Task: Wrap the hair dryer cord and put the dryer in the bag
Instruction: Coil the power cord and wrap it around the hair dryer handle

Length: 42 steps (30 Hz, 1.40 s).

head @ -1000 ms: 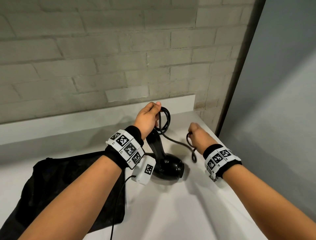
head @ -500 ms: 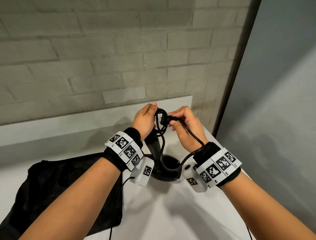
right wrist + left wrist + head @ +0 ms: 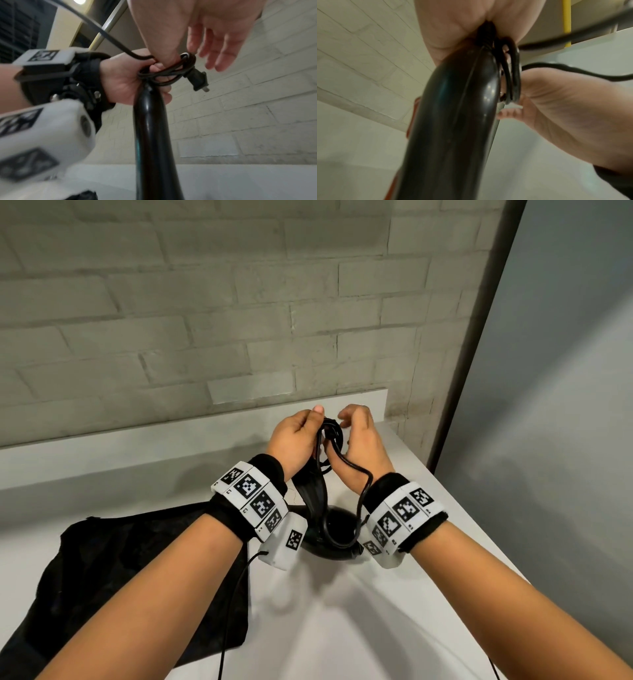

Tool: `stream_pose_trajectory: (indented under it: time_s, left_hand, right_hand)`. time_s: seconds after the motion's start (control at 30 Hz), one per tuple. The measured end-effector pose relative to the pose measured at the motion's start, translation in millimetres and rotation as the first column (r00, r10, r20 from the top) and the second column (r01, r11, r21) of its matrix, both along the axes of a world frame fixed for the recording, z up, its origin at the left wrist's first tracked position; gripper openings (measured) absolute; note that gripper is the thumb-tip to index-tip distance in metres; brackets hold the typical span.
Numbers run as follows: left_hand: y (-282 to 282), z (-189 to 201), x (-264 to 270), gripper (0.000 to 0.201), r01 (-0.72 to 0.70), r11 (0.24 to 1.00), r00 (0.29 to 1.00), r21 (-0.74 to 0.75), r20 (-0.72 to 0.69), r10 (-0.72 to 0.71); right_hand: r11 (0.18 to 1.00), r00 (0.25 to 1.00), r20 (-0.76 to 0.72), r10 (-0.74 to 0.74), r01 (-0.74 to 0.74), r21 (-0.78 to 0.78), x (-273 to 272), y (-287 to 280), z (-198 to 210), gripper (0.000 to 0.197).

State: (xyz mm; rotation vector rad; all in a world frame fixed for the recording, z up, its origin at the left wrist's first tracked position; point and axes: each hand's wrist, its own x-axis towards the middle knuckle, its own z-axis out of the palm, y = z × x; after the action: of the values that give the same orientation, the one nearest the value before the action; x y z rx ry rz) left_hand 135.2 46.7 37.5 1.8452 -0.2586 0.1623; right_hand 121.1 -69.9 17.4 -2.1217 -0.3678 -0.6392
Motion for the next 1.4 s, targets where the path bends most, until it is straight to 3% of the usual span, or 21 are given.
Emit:
stream_pose_trajectory:
  time_s: [0.1, 0.17, 0.23, 0.3, 0.43, 0.6, 0.67, 0.73, 0.8, 0.87, 0.9, 1.0, 1.07, 1.2, 1.3, 1.4]
  left_hand:
    - [3, -1, 1, 0.033, 0.041, 0.998, 0.998, -0.039, -0.04, -0.042]
    - [3, 0, 0, 0.031, 0.067, 0.995, 0.996, -0.071, -0.06, -0.071]
    - [3, 1, 0, 0.03, 0.088, 0.99, 0.992, -0.108, -0.077, -0.096]
    - [3, 1, 0, 0.03, 0.09, 0.983, 0.989, -0.158, -0.101, -0.106]
    - [-1, 2, 0, 0.028, 0.108, 0.961, 0.982, -0.256, -0.122, -0.143]
    - [-2, 2, 1, 0.032, 0.077, 0.932, 0.977, -0.354, -0.159, -0.142]
    - [0, 1, 2, 0.033, 0.067, 0.946, 0.979, -0.316, -0.16, -0.123]
    - [2, 0, 2, 0.032, 0.078, 0.954, 0.98, -0.29, -0.155, -0.127]
    - [4, 0, 2, 0.032, 0.099, 0.955, 0.978, -0.281, -0.151, -0.146]
    - [4, -1, 2, 0.031, 0.108, 0.956, 0.978, -0.272, -0.146, -0.152]
    - [4, 0, 2, 0.031, 0.107, 0.957, 0.978, -0.27, -0.145, -0.15]
    - [2, 1, 3, 0.032, 0.102, 0.96, 0.978, -0.261, -0.15, -0.145]
    - [2, 1, 3, 0.032, 0.102, 0.96, 0.978, -0.26, -0.149, -0.144]
    - [3, 2, 1, 0.03, 0.121, 0.963, 0.977, -0.24, -0.144, -0.159]
    - [2, 4, -1, 0.03, 0.133, 0.962, 0.972, -0.239, -0.16, -0.174]
    - [2, 6, -4, 0.03, 0.115, 0.955, 0.968, -0.275, -0.185, -0.17]
  right_hand:
    - [0.98, 0.966, -0.192, 0.173, -0.15, 0.127, 10, 2, 0, 0.038]
    - [0.954, 0.945, -0.191, 0.266, -0.231, 0.189, 13, -1, -3, 0.038]
    - [0.962, 0.949, -0.156, 0.273, -0.265, 0.073, 15, -10, -4, 0.041]
    - [0.951, 0.935, -0.217, 0.282, -0.301, -0.063, 16, -21, -2, 0.044]
    - [0.931, 0.868, -0.414, 0.274, -0.347, -0.11, 14, -44, 1, 0.01]
    - [0.944, 0.855, -0.519, 0.025, -0.191, -0.27, 19, -83, -30, 0.015]
    - [0.915, 0.784, -0.603, -0.149, -0.122, -0.385, 22, -98, -49, 0.019]
    - [0.794, 0.611, -0.692, -0.384, -0.165, -0.586, 22, -107, -66, 0.029]
    - [0.629, 0.519, -0.671, -0.529, -0.291, -0.721, 19, -109, -80, 0.034]
    - [0.584, 0.558, -0.638, -0.53, -0.304, -0.752, 18, -107, -83, 0.03]
    - [0.621, 0.608, -0.621, -0.495, -0.253, -0.742, 19, -104, -79, 0.03]
    - [0.863, 0.753, -0.62, -0.22, -0.145, -0.483, 18, -86, -59, 0.044]
    - [0.945, 0.832, -0.554, 0.018, -0.195, -0.263, 13, -66, -36, 0.05]
    - [0.938, 0.861, -0.428, 0.274, -0.337, -0.077, 9, -36, -10, 0.036]
    - [0.954, 0.888, -0.395, 0.237, -0.289, -0.077, 16, -29, -10, 0.022]
    - [0.964, 0.896, -0.444, -0.019, -0.102, -0.246, 27, -41, -19, 0.02]
